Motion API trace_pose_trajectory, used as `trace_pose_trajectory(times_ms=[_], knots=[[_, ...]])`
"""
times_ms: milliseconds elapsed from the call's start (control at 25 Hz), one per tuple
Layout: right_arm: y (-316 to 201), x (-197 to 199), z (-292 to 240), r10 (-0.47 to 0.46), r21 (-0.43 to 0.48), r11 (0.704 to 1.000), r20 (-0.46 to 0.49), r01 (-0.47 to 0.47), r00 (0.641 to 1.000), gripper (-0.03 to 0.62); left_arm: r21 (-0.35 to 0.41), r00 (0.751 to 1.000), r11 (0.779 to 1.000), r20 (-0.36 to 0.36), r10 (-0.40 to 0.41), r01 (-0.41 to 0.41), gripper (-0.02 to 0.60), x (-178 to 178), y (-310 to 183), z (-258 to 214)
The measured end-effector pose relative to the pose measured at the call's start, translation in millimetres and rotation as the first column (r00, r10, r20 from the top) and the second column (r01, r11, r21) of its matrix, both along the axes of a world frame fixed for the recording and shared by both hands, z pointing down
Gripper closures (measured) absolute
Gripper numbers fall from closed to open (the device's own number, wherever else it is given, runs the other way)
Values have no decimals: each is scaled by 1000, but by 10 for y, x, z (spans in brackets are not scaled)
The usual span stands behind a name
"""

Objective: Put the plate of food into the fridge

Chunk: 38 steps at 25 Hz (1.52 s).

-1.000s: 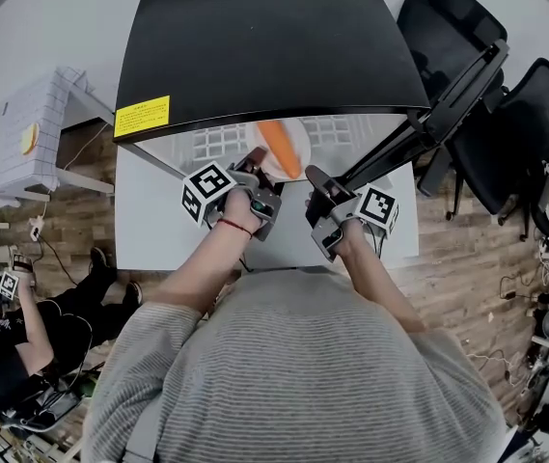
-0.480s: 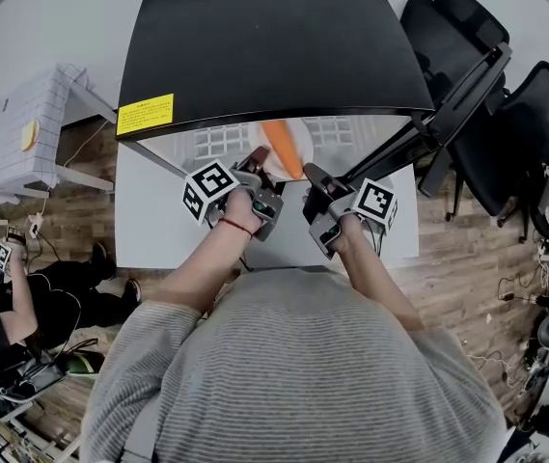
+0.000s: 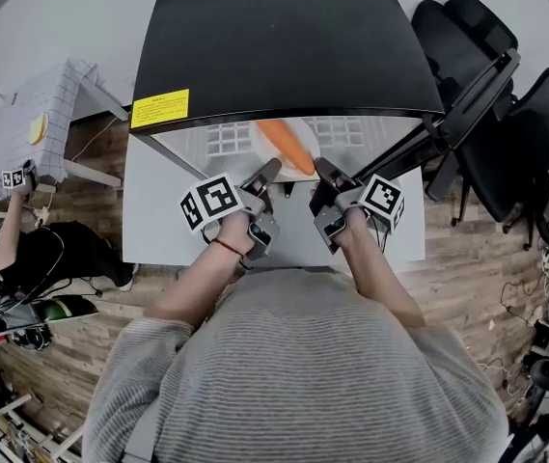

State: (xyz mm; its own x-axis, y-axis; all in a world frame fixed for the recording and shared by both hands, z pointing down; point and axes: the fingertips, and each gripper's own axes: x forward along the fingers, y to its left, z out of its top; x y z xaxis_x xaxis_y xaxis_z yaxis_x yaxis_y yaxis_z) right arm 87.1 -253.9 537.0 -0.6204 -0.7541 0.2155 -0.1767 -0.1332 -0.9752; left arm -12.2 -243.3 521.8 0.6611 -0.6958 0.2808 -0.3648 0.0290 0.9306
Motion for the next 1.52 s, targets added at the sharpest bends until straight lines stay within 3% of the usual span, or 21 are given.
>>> trace_pose_trajectory(times_ms=[160, 360, 480, 520, 560, 600, 680, 720, 760, 840, 960, 1120, 1240, 1520], knots=[[-75, -44, 5, 34, -6, 999, -20, -34, 999, 569, 30, 999, 999, 8, 31, -32, 440, -16, 31, -84], [-204, -105, -17, 70, 0, 998, -19, -70, 997, 569, 91, 991, 988, 75, 115, -122, 440, 26, 171, -266], [-280, -142, -20, 81, -3, 997, -19, -81, 997, 569, 184, 971, 962, 160, 176, -204, 442, 84, 314, -403], [-302, -146, -7, 82, -5, 997, -24, -82, 996, 569, 248, 952, 934, 233, 199, -256, 443, 115, 354, -464], [-320, -150, 7, 82, -8, 997, -30, -82, 996, 569, 323, 919, 890, 333, 213, -323, 454, 151, 393, -528], [-335, -154, 18, 81, -9, 997, -36, -81, 996, 569, 394, 870, 826, 445, 212, -403, 472, 192, 438, -591], [-369, -157, 33, 77, -5, 997, -52, -77, 996, 569, 485, 756, 670, 630, 178, -562, 525, 290, 555, -689], [-389, -155, 39, 74, -2, 997, -60, -75, 995, 569, 499, 711, 601, 682, 173, -624, 553, 344, 623, -713], [-411, -155, 42, 72, -1, 997, -66, -72, 995, 569, 501, 680, 547, 710, 185, -671, 569, 396, 691, -720], [-451, -161, 44, 68, -4, 998, -71, -68, 995, 569, 490, 643, 479, 732, 228, -728, 571, 467, 807, -698], [-501, -174, 30, 63, -1, 998, -79, -63, 995, 569, 483, 617, 427, 740, 268, -764, 571, 510, 921, -661], [-517, -191, 12, 56, 10, 998, -84, -55, 995, 569, 513, 627, 382, 724, 289, -769, 571, 556, 987, -733], [-518, -198, -1, 51, 21, 999, -84, -49, 995, 569, 522, 620, 350, 729, 291, -778, 571, 552, 1017, -764], [-517, -231, -57, 19, 84, 996, -110, -10, 994, 568, 532, 628, 342, 711, 316, -775, 571, 524, 1064, -767]])
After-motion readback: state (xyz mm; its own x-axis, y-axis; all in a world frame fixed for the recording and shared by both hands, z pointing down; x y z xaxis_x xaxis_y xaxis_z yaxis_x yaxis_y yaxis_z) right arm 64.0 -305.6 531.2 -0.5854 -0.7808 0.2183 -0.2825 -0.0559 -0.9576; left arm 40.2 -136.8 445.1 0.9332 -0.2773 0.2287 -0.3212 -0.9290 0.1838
